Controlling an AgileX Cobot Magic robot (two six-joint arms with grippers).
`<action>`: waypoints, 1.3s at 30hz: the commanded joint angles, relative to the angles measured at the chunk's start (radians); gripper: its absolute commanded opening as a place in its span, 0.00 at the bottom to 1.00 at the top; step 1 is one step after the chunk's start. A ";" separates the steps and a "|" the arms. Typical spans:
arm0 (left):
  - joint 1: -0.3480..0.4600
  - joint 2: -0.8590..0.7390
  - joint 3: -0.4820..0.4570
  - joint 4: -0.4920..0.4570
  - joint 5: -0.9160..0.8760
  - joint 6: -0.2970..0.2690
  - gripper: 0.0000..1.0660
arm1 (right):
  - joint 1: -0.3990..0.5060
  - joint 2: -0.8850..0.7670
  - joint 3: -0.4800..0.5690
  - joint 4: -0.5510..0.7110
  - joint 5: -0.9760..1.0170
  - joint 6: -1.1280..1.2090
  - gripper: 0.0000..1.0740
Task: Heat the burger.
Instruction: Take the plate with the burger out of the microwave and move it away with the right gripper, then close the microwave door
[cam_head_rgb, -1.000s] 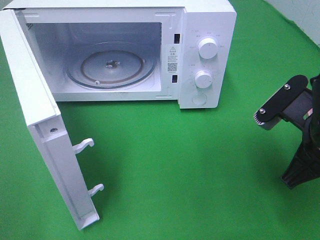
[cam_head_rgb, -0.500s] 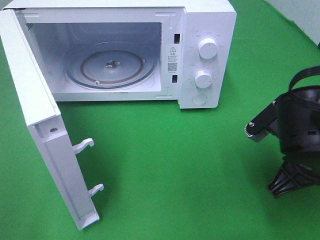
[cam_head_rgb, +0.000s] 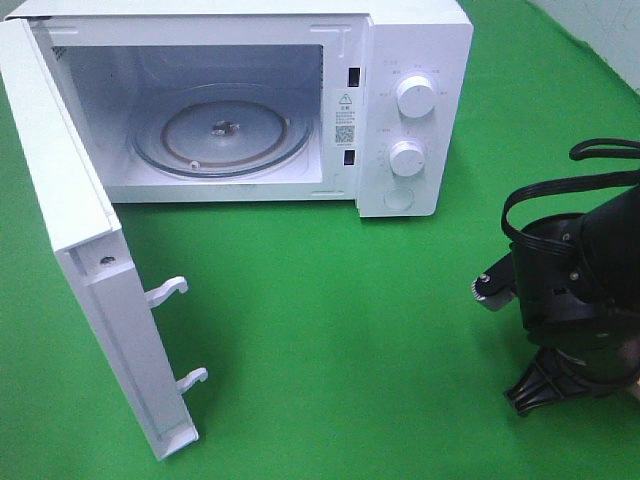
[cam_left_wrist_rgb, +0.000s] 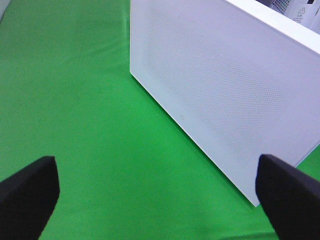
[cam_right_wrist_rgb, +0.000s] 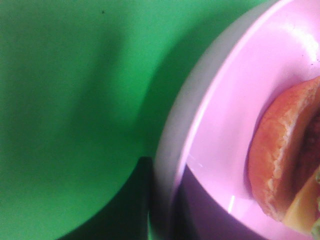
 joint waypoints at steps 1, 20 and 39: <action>0.001 -0.006 0.005 -0.002 -0.005 0.002 0.94 | -0.014 0.021 -0.007 -0.042 0.035 0.018 0.01; 0.001 -0.006 0.005 -0.002 -0.005 0.002 0.94 | -0.031 0.069 -0.007 0.015 -0.016 0.066 0.16; 0.001 -0.006 0.005 -0.002 -0.005 0.002 0.94 | -0.030 -0.466 -0.007 0.322 -0.020 -0.306 0.51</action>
